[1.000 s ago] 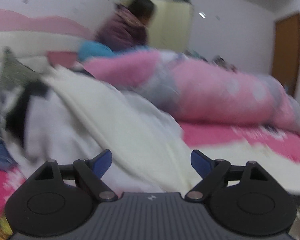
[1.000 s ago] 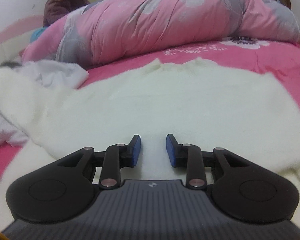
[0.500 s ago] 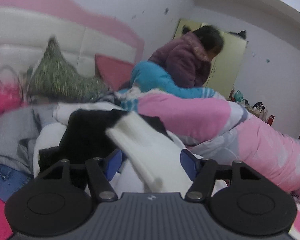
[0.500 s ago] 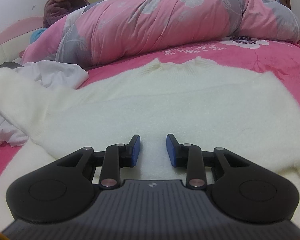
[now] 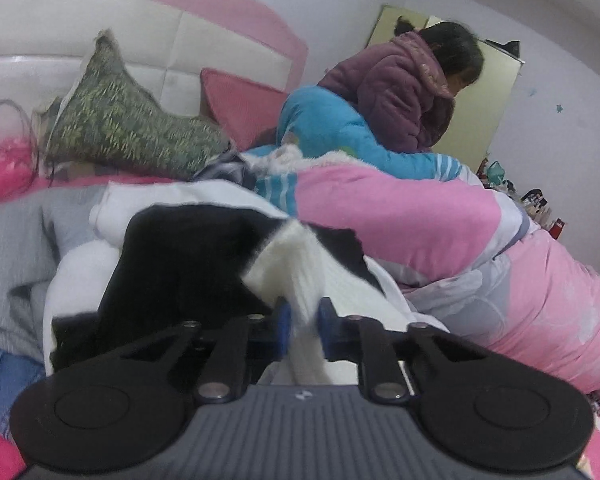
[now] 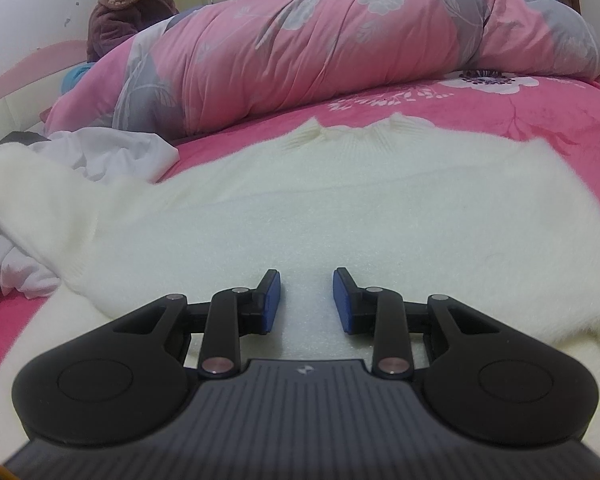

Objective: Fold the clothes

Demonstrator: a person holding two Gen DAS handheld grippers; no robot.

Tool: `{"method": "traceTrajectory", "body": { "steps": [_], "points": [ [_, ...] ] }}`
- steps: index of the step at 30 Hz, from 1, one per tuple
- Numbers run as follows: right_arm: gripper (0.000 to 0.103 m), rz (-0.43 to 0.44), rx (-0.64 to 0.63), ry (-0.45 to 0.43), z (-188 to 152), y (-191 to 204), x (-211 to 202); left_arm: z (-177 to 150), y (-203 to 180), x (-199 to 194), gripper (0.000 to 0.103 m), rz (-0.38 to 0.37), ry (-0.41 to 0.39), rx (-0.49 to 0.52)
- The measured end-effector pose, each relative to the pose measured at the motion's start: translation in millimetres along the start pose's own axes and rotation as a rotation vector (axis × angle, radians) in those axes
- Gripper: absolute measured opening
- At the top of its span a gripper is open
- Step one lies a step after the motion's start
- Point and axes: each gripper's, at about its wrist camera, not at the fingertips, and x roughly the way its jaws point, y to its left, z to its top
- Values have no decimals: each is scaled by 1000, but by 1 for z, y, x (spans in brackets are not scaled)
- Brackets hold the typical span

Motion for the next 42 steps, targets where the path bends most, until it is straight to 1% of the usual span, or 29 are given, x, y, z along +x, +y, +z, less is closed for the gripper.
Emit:
{"method": "traceTrajectory", "body": {
  "steps": [4, 6, 7, 9, 12, 13, 15, 16, 17, 18, 19, 20, 22, 24, 26, 28, 31, 33, 37, 42],
  "points": [
    [28, 6, 8, -3, 0, -1, -1, 1, -21, -15, 10, 3, -66, 73],
    [28, 12, 15, -5, 0, -3, -1, 2, -37, -28, 10, -21, -102, 101],
    [28, 16, 20, -6, 0, -3, -1, 2, -49, -36, 10, -45, -123, 132],
    [28, 26, 33, -10, 0, -5, -2, -1, -81, -56, 9, -122, -154, 213],
    [28, 42, 55, -14, 0, -9, -2, -17, -143, -89, 9, -277, -178, 331],
    [28, 47, 62, -16, -1, -10, -2, -24, -164, -100, 9, -327, -182, 365],
    [28, 57, 75, -18, -1, -12, -2, -45, -204, -117, 10, -444, -157, 401],
    [28, 61, 81, -19, -1, -13, -2, -58, -222, -122, 15, -503, -121, 416],
    [28, 66, 87, -20, -1, -14, -2, -77, -237, -122, 20, -551, -53, 440],
    [28, 69, 91, -21, -1, -14, -2, -96, -252, -122, 46, -598, 20, 466],
    [28, 71, 95, -21, -1, -15, -2, -115, -268, -121, 75, -643, 94, 492],
    [28, 75, 99, -22, -1, -16, -2, -140, -277, -121, 81, -664, 151, 521],
    [28, 82, 110, -22, -1, -18, -3, -187, -284, -126, 80, -675, 191, 582],
    [28, 88, 118, -22, -1, -19, -3, -226, -280, -130, 80, -660, 224, 639],
    [28, 89, 121, -21, 0, -20, -3, -255, -268, -132, 80, -638, 241, 678],
    [28, 85, 118, -19, 0, -20, -2, -273, -252, -132, 80, -604, 241, 715],
    [28, 80, 113, -15, 0, -18, -2, -278, -228, -123, 80, -554, 230, 714],
    [28, 75, 107, -12, 1, -17, -2, -274, -213, -116, 80, -547, 236, 694],
    [29, 58, 87, -4, 0, -14, -1, -269, -187, -100, 81, -561, 285, 621],
    [30, 36, 68, 18, 3, -9, 0, -265, -158, -84, 84, -609, 361, 457]
  ]
}}
